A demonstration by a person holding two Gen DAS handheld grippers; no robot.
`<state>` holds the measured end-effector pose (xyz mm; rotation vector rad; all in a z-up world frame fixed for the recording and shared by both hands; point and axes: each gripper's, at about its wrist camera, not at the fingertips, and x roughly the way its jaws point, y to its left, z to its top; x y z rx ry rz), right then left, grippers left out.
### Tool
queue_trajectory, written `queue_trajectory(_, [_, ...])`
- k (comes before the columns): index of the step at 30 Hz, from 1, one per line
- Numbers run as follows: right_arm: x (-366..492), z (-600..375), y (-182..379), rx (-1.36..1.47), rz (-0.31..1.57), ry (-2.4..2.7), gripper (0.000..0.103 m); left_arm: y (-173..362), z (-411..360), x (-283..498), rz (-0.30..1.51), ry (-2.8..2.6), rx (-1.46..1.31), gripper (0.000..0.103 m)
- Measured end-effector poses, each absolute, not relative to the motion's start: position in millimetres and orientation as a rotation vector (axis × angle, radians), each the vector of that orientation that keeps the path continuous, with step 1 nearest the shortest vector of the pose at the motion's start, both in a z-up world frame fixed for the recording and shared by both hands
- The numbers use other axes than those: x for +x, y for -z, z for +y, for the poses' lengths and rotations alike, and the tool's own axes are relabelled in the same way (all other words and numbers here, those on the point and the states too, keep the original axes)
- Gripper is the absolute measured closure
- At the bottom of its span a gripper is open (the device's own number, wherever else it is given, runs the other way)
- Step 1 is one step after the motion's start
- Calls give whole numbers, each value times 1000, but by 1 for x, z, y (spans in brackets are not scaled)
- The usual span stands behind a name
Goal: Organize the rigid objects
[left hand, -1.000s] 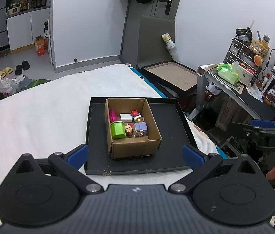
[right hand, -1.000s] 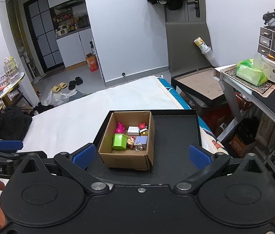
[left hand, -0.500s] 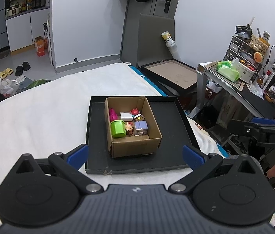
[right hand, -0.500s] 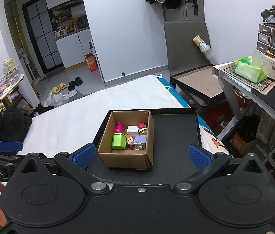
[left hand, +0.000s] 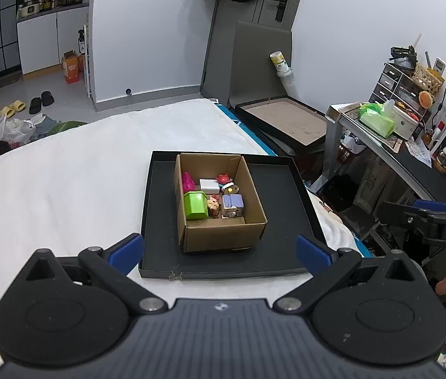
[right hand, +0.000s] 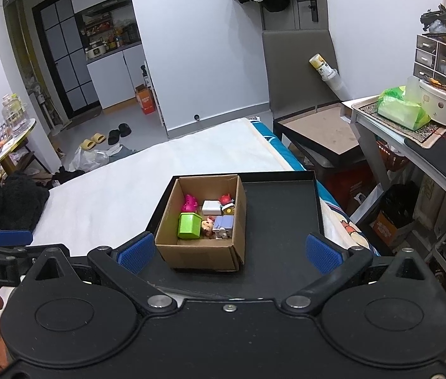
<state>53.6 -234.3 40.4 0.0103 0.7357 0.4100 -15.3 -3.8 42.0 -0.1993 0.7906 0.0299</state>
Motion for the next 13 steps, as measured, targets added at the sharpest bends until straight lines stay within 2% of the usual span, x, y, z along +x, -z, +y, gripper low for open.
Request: queue_trajectory(13, [61,-240,-23,14,783,-388,0,-22,-9,-8,825,-14,-191,1])
